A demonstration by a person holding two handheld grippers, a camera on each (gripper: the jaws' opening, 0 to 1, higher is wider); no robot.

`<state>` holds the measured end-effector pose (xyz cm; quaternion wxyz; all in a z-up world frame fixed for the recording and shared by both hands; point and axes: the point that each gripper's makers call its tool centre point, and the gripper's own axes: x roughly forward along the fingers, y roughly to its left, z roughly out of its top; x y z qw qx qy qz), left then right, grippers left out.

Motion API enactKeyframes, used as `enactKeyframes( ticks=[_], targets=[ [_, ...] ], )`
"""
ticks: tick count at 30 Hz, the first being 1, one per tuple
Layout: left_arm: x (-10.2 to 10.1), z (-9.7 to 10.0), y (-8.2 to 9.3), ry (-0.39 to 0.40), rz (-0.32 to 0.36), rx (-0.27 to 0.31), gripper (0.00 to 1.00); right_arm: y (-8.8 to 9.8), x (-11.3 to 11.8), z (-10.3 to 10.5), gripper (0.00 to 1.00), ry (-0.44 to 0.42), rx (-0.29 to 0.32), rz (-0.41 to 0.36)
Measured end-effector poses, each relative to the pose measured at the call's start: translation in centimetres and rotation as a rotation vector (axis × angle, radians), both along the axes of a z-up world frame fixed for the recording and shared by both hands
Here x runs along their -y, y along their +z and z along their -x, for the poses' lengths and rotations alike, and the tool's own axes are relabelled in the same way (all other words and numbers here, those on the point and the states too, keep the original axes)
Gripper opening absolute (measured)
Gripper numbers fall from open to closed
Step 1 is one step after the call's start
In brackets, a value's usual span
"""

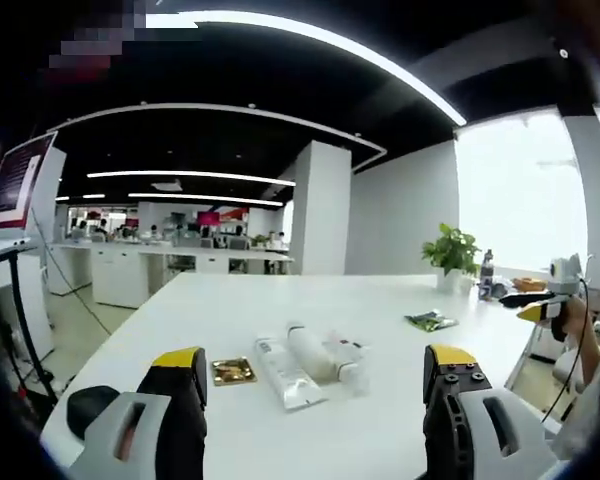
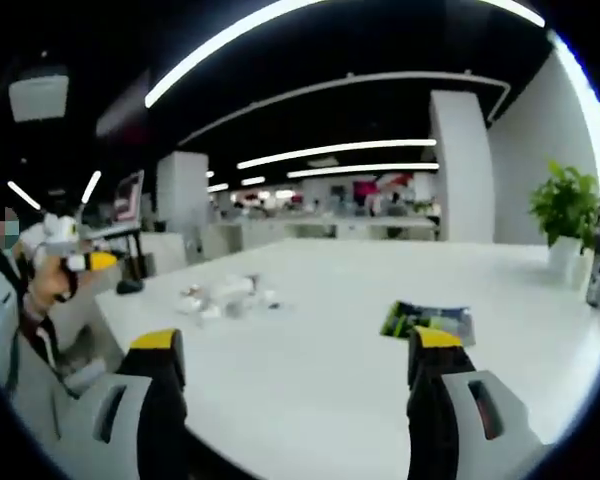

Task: Arrange the skincare products in the storage area until every visible bottle or jar stands upright without overlapping.

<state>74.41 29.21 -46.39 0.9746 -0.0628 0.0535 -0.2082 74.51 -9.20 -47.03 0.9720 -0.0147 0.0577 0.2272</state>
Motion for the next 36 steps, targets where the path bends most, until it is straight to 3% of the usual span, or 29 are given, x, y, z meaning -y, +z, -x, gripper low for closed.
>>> enactKeyframes(
  ticks=[10, 15, 23, 34, 36],
  targets=[
    [0.3, -0.1, 0.0, -0.008, 0.005, -0.001, 0.92, 0.1, -0.2, 0.0, 0.90, 0.007, 0.001, -0.008],
    [0.1, 0.0, -0.3, -0.011, -0.023, -0.022, 0.92, -0.1, -0.1, -0.1, 0.89, 0.011, -0.003, -0.018],
    [0.8, -0.4, 1.4, -0.038, -0.044, 0.002, 0.91, -0.1, -0.4, -0.2, 0.88, 0.025, 0.000, -0.038],
    [2.0, -2.3, 1.6, -0.053, -0.049, 0.009, 0.90, 0.2, -0.2, -0.3, 0.88, 0.017, 0.012, -0.026],
    [2.3, -3.0, 1.9, -0.046, -0.015, 0.030, 0.91, 0.3, -0.3, -0.3, 0.88, 0.022, 0.018, -0.033]
  ],
)
